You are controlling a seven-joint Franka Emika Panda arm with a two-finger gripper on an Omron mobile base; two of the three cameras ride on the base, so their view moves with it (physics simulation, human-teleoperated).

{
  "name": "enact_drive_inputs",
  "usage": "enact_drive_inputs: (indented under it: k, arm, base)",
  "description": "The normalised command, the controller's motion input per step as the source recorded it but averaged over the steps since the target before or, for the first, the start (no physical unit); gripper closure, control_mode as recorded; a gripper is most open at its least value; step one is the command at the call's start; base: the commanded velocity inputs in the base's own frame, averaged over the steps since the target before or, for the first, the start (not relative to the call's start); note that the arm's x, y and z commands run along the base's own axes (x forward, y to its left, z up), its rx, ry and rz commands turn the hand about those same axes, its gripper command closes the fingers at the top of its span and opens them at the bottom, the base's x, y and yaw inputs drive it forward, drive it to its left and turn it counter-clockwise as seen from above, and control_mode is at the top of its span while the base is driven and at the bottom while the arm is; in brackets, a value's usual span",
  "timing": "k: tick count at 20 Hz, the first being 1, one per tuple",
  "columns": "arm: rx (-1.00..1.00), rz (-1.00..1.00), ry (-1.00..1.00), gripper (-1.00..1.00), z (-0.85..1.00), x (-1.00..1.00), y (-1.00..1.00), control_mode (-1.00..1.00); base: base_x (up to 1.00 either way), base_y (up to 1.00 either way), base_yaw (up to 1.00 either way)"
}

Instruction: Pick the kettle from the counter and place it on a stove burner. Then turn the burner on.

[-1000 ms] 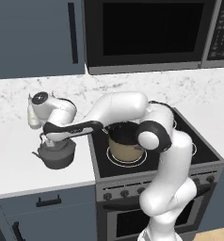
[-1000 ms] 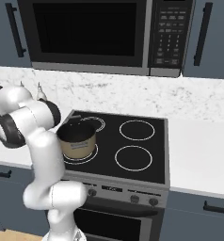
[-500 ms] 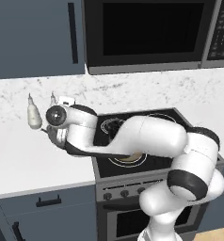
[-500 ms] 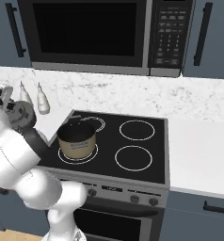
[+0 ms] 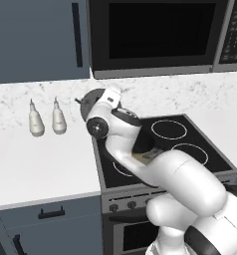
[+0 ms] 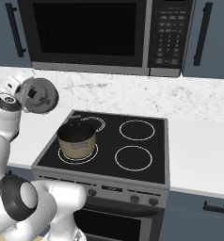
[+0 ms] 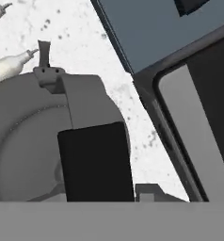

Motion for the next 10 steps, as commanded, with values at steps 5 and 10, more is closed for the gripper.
enact_drive_inputs:
  k: [5,10]
  arm:
    - [0.05,-0.41,0.02,1.00,0.80,0.00,-1.00,-1.00]
    - [0.03,-0.47,0.15,1.00,0.56,0.16,-1.00,-1.00]
  base:
    - [0.00,0.00,0.00]
    - [0.00,0.00,0.00]
